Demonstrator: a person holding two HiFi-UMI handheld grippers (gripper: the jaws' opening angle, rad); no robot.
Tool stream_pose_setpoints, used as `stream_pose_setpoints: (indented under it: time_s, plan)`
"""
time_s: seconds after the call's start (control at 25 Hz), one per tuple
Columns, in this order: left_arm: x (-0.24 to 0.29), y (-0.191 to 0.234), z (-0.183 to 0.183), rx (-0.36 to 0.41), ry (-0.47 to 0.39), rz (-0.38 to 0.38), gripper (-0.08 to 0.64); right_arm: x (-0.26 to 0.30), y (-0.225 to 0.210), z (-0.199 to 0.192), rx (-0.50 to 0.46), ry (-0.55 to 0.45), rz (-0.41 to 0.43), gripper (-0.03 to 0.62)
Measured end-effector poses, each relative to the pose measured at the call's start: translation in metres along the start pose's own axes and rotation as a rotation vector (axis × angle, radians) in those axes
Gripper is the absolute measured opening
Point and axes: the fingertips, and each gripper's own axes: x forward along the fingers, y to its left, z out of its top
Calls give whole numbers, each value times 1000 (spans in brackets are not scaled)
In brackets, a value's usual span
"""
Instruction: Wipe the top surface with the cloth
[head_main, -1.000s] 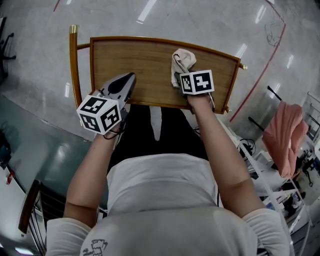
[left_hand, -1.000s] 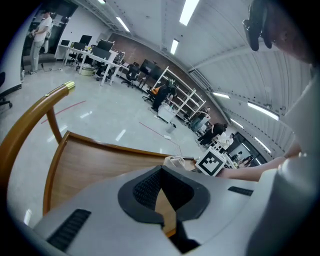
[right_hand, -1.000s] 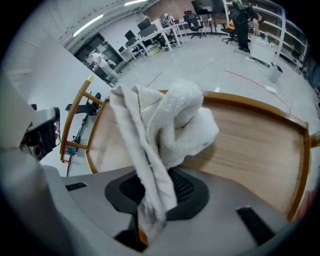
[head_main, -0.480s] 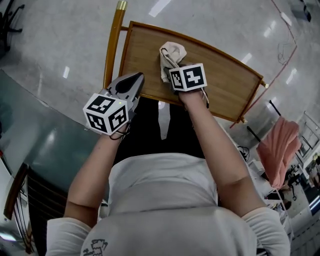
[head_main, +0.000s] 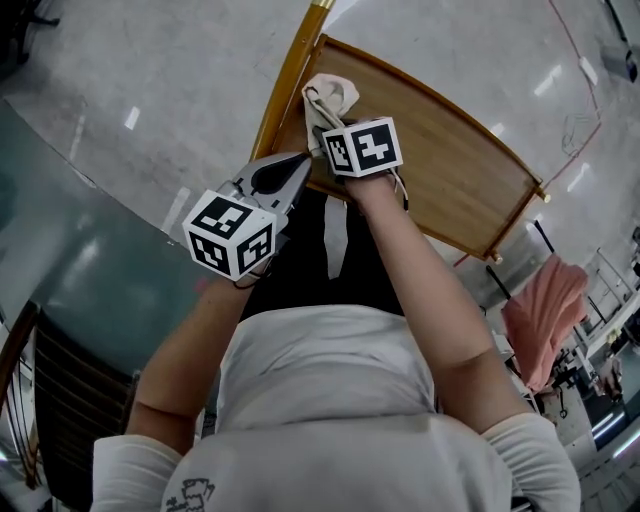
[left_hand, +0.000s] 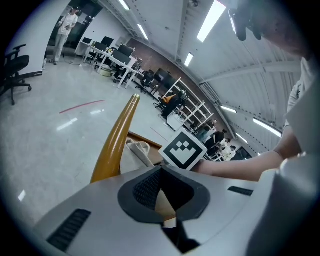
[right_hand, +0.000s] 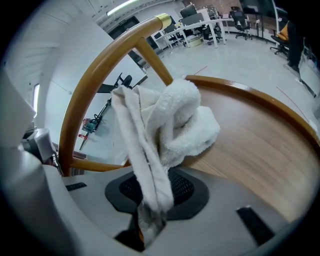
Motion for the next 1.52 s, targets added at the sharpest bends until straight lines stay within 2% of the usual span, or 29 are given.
stream_pose_setpoints:
  time_s: [0.2,0.36,0.6,0.84,1.08,1.32,1.52]
  plan:
    - [-6,1,-1,-6,-5,-9,6,2,6,4,7,-16,3,94]
    - [-3,-9,4,19,3,-26,6,-10,3,6,15,-44,-7,94]
    - [4,-47,23,78,4,-54,6,-73,-10,6,27,-136,-21,92]
    - [8,-113,78,211,-45,-116,6,-181,-16,34,-17,-319,-37,94]
    - [-8,-181,126,324,-105,-156,6,-301,-6,47,-114,-496,-128,92]
    - [-38,-254,172,430,-197,-212,6,-413,32,46,-214,-702,-158,94]
    - [-63,-291,199,511,-284,-289,6,-475,62,41,-265,-916,-214,94]
